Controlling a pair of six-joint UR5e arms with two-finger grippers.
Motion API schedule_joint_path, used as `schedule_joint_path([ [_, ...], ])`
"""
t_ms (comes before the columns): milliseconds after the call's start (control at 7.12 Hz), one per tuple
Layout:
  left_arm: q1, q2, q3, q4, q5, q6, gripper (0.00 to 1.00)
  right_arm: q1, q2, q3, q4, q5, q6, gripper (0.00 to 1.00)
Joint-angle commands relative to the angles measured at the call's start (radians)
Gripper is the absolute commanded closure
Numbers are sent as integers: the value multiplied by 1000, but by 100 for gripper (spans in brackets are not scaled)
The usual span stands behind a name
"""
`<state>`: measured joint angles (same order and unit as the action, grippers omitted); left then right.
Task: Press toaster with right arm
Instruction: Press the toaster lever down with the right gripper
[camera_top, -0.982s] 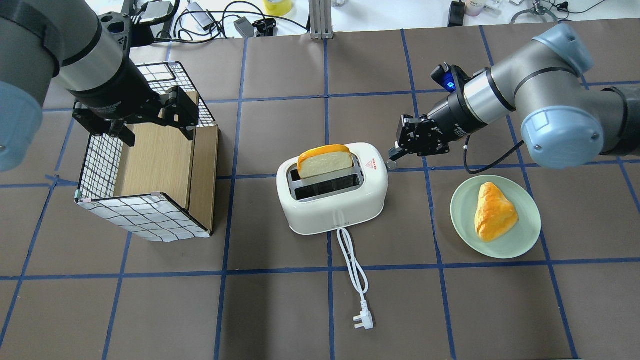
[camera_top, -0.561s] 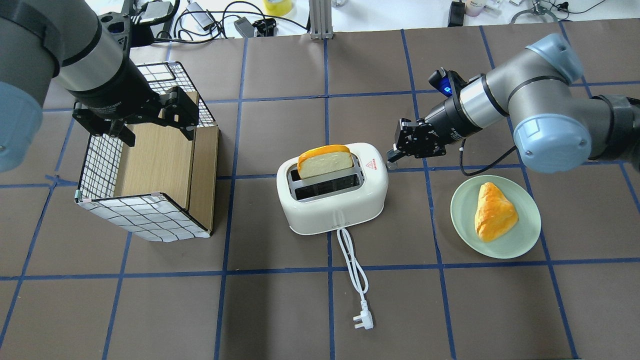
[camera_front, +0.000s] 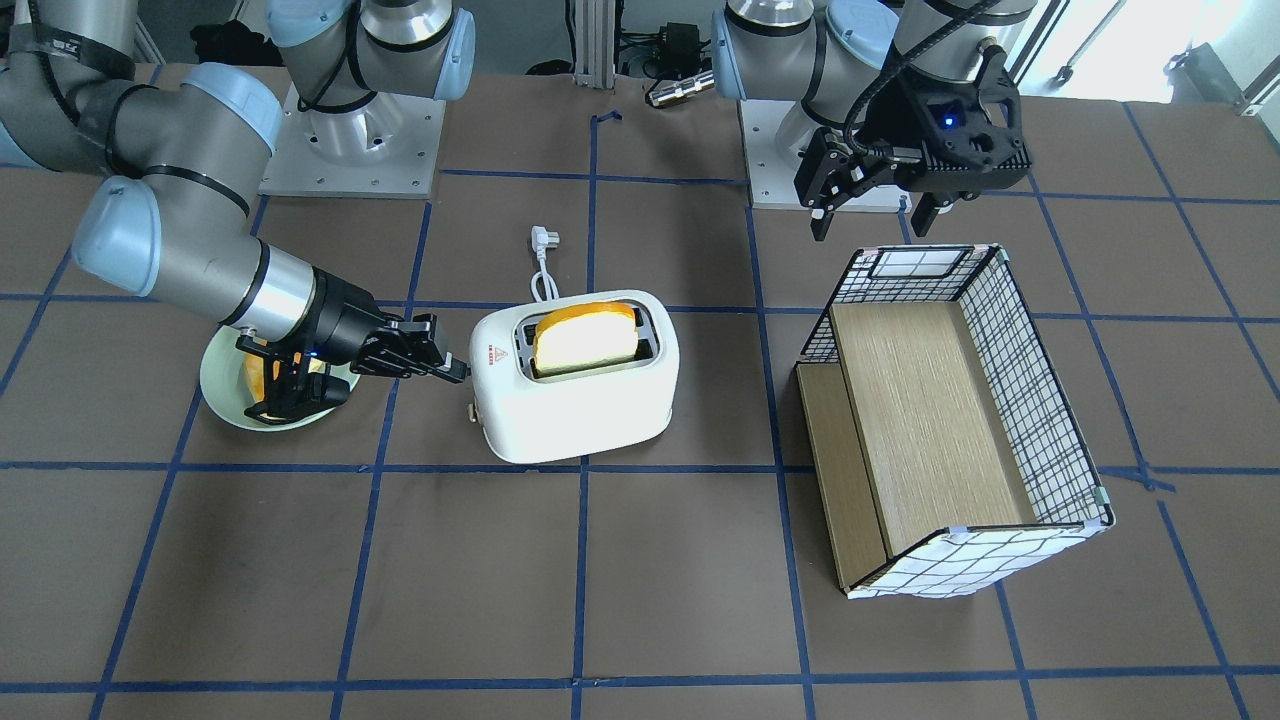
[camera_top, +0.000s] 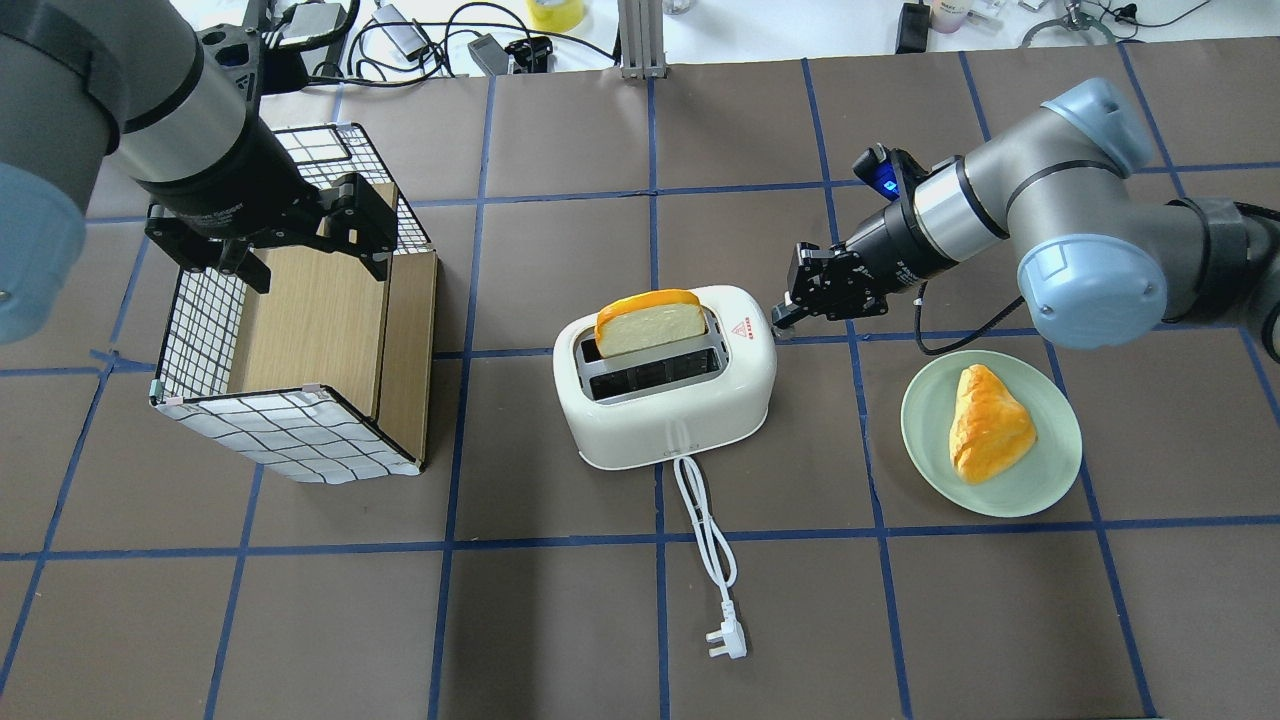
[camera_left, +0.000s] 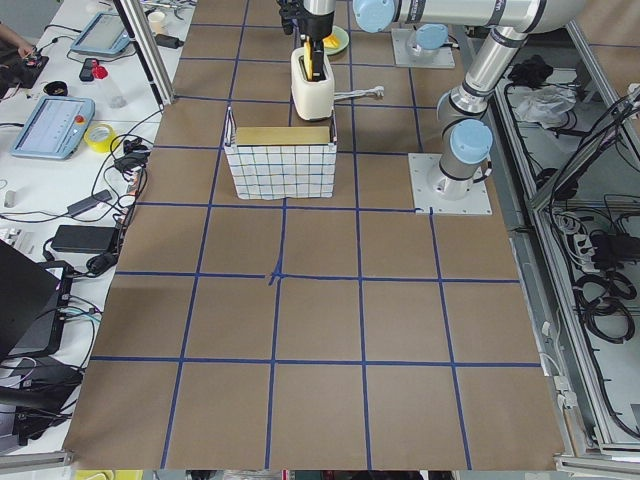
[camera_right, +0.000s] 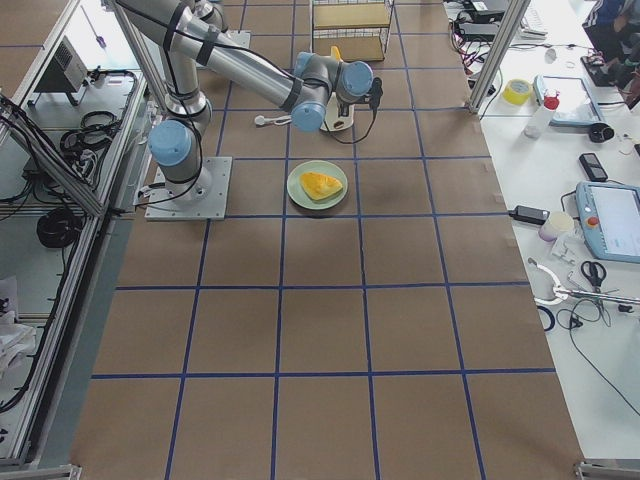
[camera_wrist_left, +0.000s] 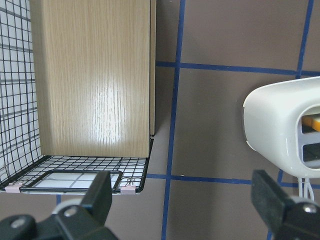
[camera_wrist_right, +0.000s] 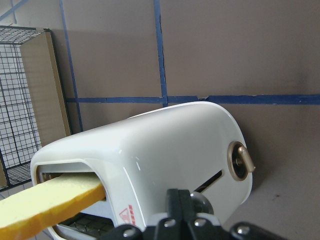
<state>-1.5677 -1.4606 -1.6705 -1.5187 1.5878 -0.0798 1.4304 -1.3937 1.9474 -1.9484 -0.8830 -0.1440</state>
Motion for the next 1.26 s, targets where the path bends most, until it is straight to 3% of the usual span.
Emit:
schedule_joint_path([
  [0,0,0,0,0,0,0,0,1,19,13,-41,-1,0,100],
  [1123,0,0,0,0,0,0,0,1,56,48,-127,-7,-2,100],
])
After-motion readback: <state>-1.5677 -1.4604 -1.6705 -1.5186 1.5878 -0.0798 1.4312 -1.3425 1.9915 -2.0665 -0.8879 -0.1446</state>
